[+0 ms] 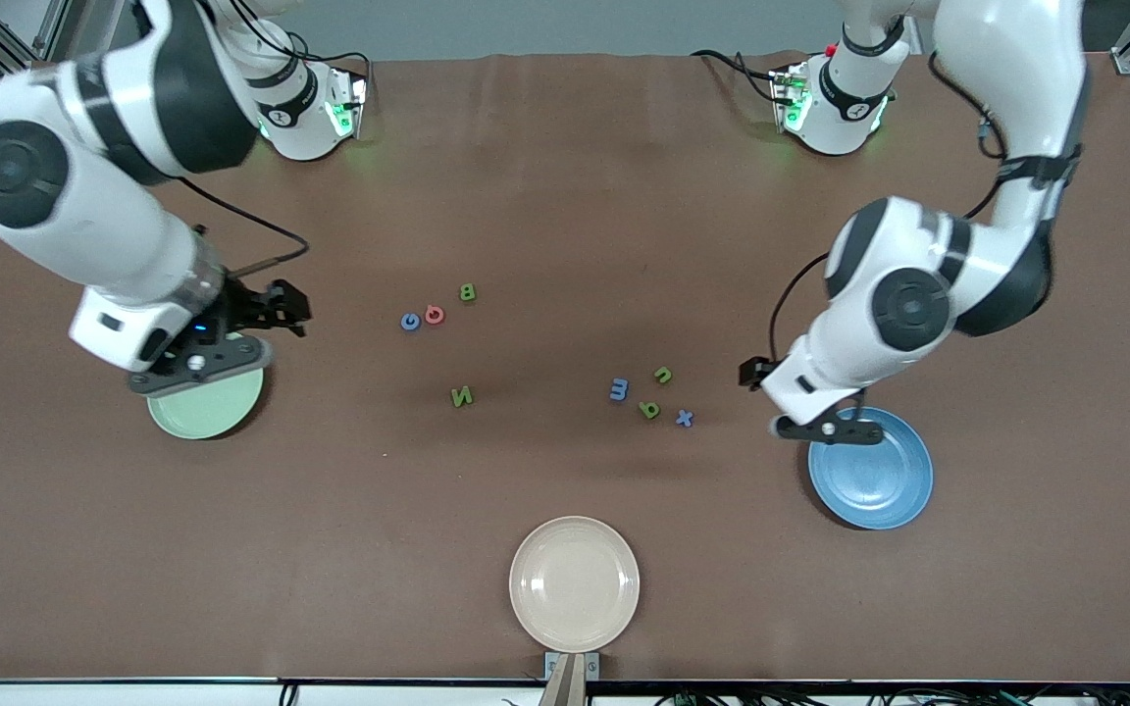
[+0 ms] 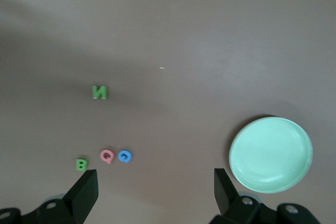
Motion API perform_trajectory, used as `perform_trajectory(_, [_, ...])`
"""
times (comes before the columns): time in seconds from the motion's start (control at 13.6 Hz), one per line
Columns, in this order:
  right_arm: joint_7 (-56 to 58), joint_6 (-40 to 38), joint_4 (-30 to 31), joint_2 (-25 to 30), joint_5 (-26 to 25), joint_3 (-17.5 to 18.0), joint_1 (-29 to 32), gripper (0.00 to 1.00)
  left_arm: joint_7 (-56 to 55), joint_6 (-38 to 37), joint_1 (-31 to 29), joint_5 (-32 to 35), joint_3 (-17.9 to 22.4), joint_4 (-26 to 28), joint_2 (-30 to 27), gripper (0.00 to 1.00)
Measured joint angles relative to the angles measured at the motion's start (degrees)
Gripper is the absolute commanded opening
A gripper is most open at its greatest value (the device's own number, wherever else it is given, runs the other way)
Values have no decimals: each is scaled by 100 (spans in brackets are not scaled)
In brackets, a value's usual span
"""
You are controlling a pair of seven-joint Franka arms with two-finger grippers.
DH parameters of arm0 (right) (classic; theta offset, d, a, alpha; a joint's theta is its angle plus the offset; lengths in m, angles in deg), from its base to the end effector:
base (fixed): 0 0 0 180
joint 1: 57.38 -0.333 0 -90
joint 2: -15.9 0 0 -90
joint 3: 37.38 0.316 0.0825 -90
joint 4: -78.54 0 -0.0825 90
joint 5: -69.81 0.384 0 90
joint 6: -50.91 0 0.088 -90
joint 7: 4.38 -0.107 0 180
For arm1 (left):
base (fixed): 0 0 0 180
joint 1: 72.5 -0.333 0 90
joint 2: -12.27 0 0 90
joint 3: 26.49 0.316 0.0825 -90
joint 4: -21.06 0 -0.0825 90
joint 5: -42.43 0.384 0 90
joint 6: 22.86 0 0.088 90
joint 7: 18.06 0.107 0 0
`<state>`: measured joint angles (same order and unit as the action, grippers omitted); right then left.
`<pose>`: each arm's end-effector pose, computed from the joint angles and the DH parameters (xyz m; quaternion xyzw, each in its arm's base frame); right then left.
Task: Sort upper and lower case letters into plates
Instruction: 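Move both grippers out from rest toward the scattered letters, then grasp the x with the left gripper while the right gripper grasps the N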
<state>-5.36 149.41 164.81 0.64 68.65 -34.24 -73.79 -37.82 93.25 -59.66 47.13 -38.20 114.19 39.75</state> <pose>0.6028 0.2081 0.5089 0.9864 0.1623 -0.0253 0.0074 0.6186 -0.2598 0.3426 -0.9980 0.0514 0.0356 0.0025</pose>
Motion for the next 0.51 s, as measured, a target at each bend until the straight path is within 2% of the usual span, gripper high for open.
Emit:
perform_trajectory(0.07, [-180, 169, 45, -134, 2, 3, -186, 100, -111, 248, 121, 37, 1, 46, 174, 94])
perform_trajectory(0.15, [-330, 420, 150, -268, 3, 5, -357, 100, -281, 487, 240, 117, 2, 90, 343, 85])
perform_trajectory(0.22, [-410, 779, 337, -379, 4, 6, -505, 100, -438, 716, 331, 260, 1, 122, 496, 83])
perform_trajectory(0.51, [-510, 2989, 1761, -658, 231, 3, -869, 100, -771, 1417, 523, 473, 2, 135, 985, 77])
